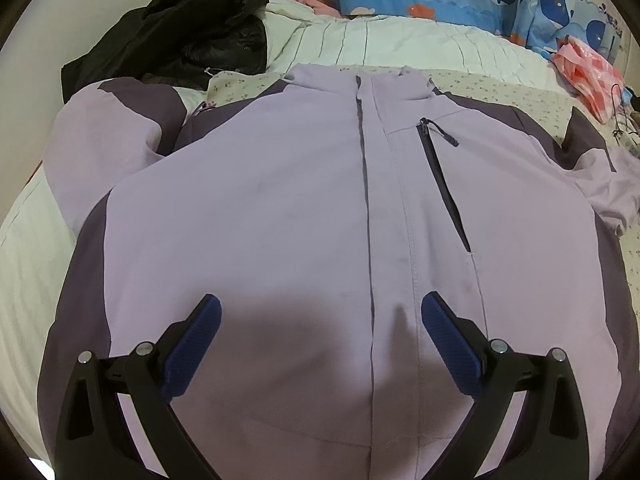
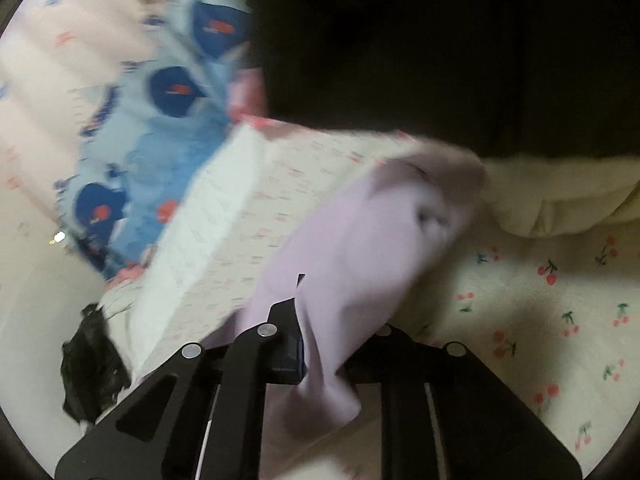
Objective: Fold large clothes
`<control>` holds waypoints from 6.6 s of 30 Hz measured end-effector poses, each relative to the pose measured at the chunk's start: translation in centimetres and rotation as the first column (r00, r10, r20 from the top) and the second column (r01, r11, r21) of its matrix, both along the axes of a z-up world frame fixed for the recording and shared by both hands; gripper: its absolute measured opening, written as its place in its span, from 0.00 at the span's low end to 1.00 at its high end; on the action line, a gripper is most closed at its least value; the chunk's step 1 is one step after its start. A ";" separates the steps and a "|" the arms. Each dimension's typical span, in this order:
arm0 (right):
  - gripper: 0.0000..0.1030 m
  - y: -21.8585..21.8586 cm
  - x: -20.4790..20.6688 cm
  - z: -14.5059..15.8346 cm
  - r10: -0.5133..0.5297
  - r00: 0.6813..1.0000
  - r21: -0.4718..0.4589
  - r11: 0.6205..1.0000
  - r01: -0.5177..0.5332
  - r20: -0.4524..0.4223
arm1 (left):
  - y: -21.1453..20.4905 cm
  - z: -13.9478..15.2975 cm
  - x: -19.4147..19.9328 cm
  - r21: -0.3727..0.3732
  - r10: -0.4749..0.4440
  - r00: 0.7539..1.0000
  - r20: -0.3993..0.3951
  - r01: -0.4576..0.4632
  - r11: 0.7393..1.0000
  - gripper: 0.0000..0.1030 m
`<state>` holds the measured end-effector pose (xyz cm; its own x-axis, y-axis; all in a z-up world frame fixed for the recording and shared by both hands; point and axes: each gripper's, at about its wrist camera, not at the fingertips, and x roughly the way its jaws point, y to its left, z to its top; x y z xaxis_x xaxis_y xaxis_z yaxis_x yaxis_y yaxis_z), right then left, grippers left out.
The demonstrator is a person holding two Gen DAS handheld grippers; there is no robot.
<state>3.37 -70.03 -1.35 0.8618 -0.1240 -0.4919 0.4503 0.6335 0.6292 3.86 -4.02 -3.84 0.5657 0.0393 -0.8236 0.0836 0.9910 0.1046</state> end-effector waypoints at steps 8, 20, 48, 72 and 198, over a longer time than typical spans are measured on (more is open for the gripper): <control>0.13 4.2 -2.0 6.4 0.106 0.985 -0.119 0.989 -0.091 0.133 | 0.1 0.1 -0.2 -0.012 -0.002 1.000 -0.001 0.002 1.000 0.93; 0.13 14.0 0.5 17.2 0.264 0.929 -0.236 0.950 -0.204 0.260 | 0.8 1.2 -0.8 -0.057 0.003 1.000 0.015 -0.002 0.998 0.93; 0.13 38.5 7.1 23.9 0.555 0.790 -0.367 0.814 -0.451 0.260 | 6.1 4.4 -2.7 -0.141 0.101 0.991 0.082 -0.089 0.986 0.93; 0.13 59.3 18.7 9.0 0.742 0.669 -0.223 0.659 -0.718 0.041 | 15.6 5.2 -1.9 -0.263 0.347 0.936 0.057 -0.321 0.910 0.93; 0.93 30.0 6.3 -2.7 0.321 0.882 0.695 0.545 -0.469 0.344 | -3.7 5.4 1.7 -0.015 -0.576 0.785 0.227 0.594 0.804 0.93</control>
